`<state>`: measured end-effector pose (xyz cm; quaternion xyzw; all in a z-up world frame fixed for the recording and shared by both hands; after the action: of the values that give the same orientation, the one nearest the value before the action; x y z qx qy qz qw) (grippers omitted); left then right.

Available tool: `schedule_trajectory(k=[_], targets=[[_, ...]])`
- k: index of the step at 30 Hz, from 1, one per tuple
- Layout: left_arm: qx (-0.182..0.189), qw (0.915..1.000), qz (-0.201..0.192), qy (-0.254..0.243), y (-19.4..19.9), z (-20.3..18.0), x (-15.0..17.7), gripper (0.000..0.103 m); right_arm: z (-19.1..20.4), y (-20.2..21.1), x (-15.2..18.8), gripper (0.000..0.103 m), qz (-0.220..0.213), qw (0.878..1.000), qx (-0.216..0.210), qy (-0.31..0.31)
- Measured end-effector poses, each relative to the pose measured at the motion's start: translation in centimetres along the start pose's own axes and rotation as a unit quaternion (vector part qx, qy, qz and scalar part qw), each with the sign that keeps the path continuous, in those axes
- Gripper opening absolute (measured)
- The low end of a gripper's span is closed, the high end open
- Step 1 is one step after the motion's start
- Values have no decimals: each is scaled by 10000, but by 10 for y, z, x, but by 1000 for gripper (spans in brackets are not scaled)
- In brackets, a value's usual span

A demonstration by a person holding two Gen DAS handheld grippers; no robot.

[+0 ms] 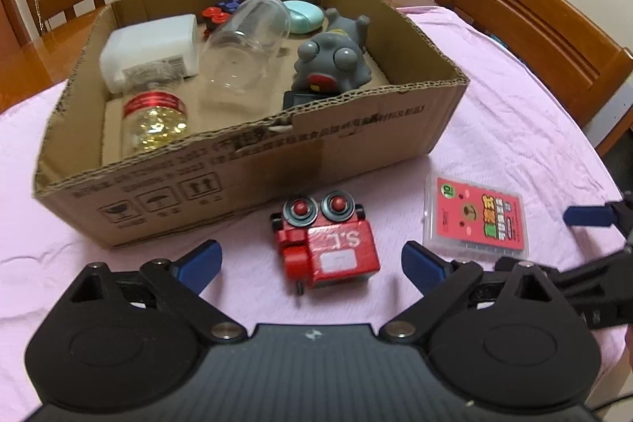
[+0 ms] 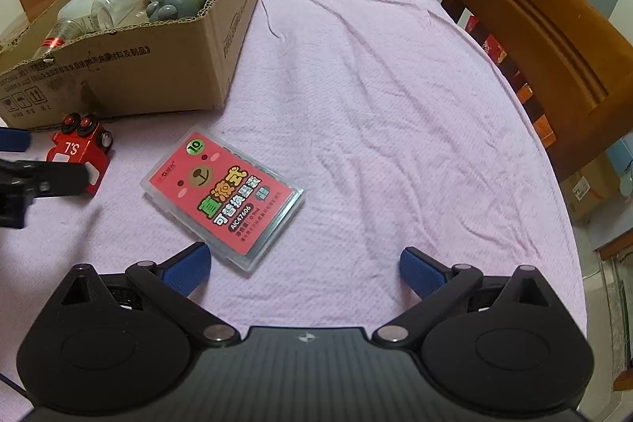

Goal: Organize rigid objects
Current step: 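Move the right tool to the pink card pack while the left moves to the red S.L robot, then grasp the red S.L robot with the left tool while the right grasps the pink card pack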

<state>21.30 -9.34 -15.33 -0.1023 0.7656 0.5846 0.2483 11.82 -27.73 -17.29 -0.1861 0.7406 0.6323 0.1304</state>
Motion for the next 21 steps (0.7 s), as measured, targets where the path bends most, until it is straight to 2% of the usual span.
schedule_trajectory(k=[2, 3, 5, 7, 10, 13, 18, 21], targets=[[-42, 10000, -13, 8, -8, -3, -1, 85, 0, 0, 0, 103, -23, 10000, -9, 2], [-96, 9999, 21, 19, -11, -3, -1, 76, 1, 0, 0, 103, -39, 10000, -14, 9], [-237, 9996, -98, -70, -14, -5, -3, 71, 1, 1, 0, 103, -57, 10000, -19, 17], [-258, 9996, -117, -92, -14, -5, -5, 59, 1, 0, 0, 103, -54, 10000, -18, 16], [-299, 9995, -105, -7, -11, 1, -5, 50, 3, 3, 0, 103, -25, 10000, -2, 43], [-531, 9985, -83, 90, -6, 16, -2, 50, 10, 6, -2, 103, -1, 9997, -177, 166], [-709, 9967, -62, 392, 6, 46, 6, 51, 35, 13, -8, 103, -131, 9954, -890, 344], [-895, 9946, -42, 522, 13, 62, 10, 51, 47, 7, -14, 103, -108, 9939, -1022, 392]])
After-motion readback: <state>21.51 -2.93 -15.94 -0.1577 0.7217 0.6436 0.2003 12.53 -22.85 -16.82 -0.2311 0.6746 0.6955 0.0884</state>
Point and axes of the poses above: each gripper's, at about its wrist camera, not at the fingertips, and y roughly against the way its jaws point, z to its left, x to its underside, the point moved 6 cm from there along -y, roughly the way its jaws point, and after that the axes turned 12 degrees about y, right-handed, at the moved point
